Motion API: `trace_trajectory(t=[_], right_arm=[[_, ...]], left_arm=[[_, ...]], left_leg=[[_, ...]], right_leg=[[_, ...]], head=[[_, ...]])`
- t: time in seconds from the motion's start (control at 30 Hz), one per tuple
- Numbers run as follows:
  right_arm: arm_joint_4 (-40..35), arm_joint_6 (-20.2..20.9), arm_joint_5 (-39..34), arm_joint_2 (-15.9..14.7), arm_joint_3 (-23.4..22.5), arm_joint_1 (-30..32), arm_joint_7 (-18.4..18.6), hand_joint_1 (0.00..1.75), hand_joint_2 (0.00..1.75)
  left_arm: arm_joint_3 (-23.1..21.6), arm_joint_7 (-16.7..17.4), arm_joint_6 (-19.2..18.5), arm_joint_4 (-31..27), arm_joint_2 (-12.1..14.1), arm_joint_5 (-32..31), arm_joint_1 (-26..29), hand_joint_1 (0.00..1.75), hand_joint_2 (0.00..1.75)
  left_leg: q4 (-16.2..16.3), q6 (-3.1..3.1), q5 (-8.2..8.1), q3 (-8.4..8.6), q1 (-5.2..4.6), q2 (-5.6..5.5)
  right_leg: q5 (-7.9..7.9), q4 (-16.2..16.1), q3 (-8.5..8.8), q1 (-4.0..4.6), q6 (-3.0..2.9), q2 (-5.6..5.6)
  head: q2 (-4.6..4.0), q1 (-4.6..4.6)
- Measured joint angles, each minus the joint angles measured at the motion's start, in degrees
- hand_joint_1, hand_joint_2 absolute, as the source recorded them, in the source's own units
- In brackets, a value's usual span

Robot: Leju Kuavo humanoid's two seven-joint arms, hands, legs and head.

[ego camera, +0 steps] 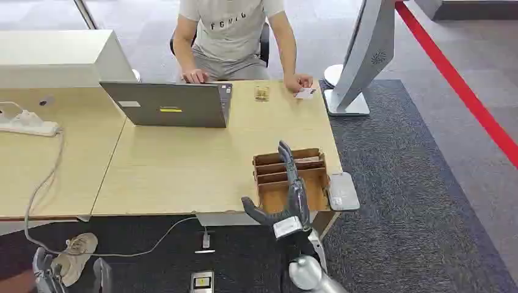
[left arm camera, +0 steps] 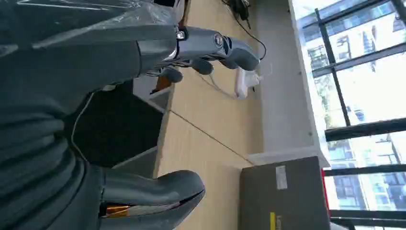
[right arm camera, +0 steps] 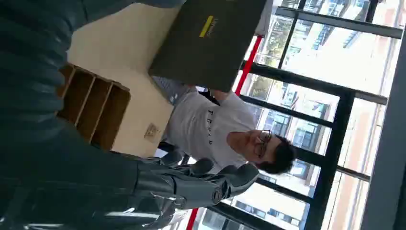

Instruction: Pass the card to the sensor for recognition and then transmit it.

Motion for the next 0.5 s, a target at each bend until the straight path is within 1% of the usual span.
trace_trajectory(t=[0.1,0.2,0.23,0.3,0.37,0.43,0.5], right_arm=[[0.22,-0.97,1.34,-0.02,-0.02,-0.43,1.23,0.00,1.75],[1.66,-3.06,4.21,-0.09,-0.11,-1.97,2.75,0.00,1.75],[2.23,-4.11,5.81,-0.09,-0.11,-2.51,3.86,0.00,1.75],[3.32,-5.86,9.20,-0.13,-0.15,-3.40,6.44,0.00,1.75],[4.15,-6.28,13.23,-0.28,-0.59,-4.02,8.46,0.00,1.75],[4.74,-6.34,16.93,-0.46,-1.58,-4.24,9.86,0.00,1.75],[5.07,-6.38,20.82,-0.63,-2.84,-4.41,11.06,0.00,1.75]], left_arm=[[-0.04,-0.02,0.00,-0.07,0.02,-2.69,-0.08,0.00,1.75],[0.20,-4.09,0.00,1.86,0.30,-1.79,-0.85,0.00,1.75],[0.24,-4.52,0.00,2.41,0.37,-1.57,-0.98,0.00,1.75],[0.28,-4.29,0.00,2.91,0.46,-1.75,-1.10,0.00,1.75],[0.48,-4.37,0.00,3.30,0.44,-1.90,-1.16,0.00,1.75],[0.83,-5.42,0.00,3.61,0.28,-1.16,-1.14,0.00,1.75],[1.44,-7.02,0.00,3.91,0.13,1.89,-1.15,0.00,1.75]], left_leg=[[0.00,0.00,0.00,0.00,0.00,0.00],[0.00,0.00,0.00,0.01,0.00,0.00],[0.00,0.00,0.00,0.01,0.00,0.00],[0.00,0.00,0.00,0.01,-0.01,0.00],[0.01,0.00,0.01,0.01,-0.01,0.00],[0.01,0.00,0.00,0.01,-0.01,0.00],[0.01,0.00,0.00,0.01,-0.01,0.00]], right_leg=[[0.00,0.00,0.00,0.00,0.00,0.00],[0.00,0.00,0.01,0.00,0.00,0.00],[0.00,0.00,0.01,0.00,0.00,0.00],[0.01,0.00,0.00,-0.01,0.00,0.00],[0.01,0.00,0.01,0.00,0.00,0.00],[0.01,0.00,0.01,0.00,0.00,0.00],[0.01,0.00,0.00,-0.01,0.00,0.00]], head=[[0.00,0.00],[0.00,0.00],[0.00,0.00],[0.00,0.00],[0.00,-0.02],[0.00,0.02],[0.00,0.02]])
